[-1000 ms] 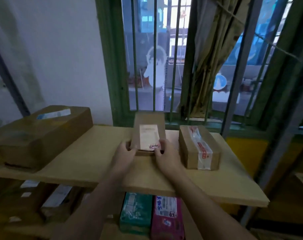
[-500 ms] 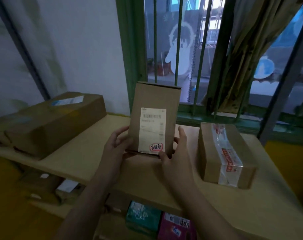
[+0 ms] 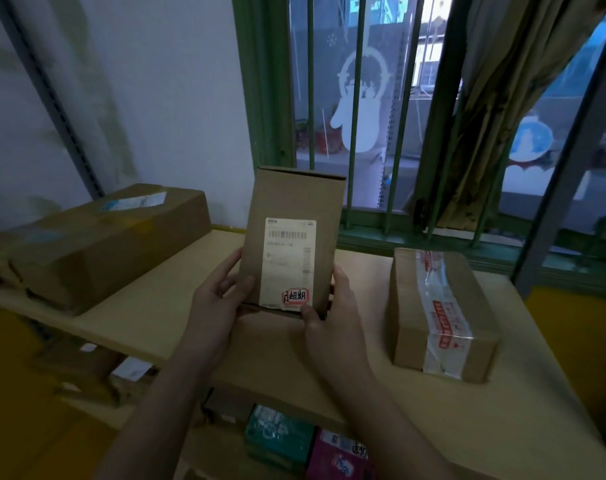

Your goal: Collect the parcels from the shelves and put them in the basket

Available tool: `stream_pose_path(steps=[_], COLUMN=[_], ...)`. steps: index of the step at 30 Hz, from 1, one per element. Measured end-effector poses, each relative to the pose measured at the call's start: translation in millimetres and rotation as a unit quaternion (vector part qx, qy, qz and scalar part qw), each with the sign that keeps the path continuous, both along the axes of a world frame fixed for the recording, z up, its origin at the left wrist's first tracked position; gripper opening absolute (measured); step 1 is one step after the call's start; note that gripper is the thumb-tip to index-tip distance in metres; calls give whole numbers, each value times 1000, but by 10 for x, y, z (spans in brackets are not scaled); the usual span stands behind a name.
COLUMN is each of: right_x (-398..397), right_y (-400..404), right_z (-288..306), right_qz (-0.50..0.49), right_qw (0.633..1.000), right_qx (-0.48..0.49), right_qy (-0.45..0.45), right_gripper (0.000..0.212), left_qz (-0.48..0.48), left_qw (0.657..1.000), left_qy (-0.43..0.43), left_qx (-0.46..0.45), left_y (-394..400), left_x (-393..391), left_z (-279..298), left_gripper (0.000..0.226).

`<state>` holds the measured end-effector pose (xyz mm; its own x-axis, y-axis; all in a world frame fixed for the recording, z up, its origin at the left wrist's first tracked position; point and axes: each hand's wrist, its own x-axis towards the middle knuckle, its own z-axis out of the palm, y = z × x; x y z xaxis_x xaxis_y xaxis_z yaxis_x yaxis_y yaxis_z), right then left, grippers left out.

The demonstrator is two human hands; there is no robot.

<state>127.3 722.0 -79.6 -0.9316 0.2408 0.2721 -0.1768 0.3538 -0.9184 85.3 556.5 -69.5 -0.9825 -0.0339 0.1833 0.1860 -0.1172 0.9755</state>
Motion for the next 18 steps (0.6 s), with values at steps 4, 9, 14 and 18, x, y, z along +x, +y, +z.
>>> stream_pose_path(steps=[4, 9, 14, 18], right_x=[19, 66, 315, 540], right_y=[-14, -30, -134, -593], right_z=[37, 146, 322, 415], right_qz=[6, 17, 128, 201], right_qw=[1000, 999, 987, 969], right_qx=[-2, -33, -79, -130], right_qy=[-9, -24, -49, -51], right_gripper=[63, 48, 38, 29], left_qz=[33, 61, 112, 107], left_qw=[999, 998, 994, 994], left_qy=[-10, -21, -6, -9], left_qx=[19, 14, -5, -13], left_y=[20, 33, -256, -834], left_x=[21, 162, 573, 1087], left_z=[21, 110, 263, 335], left_gripper=[40, 33, 36, 56])
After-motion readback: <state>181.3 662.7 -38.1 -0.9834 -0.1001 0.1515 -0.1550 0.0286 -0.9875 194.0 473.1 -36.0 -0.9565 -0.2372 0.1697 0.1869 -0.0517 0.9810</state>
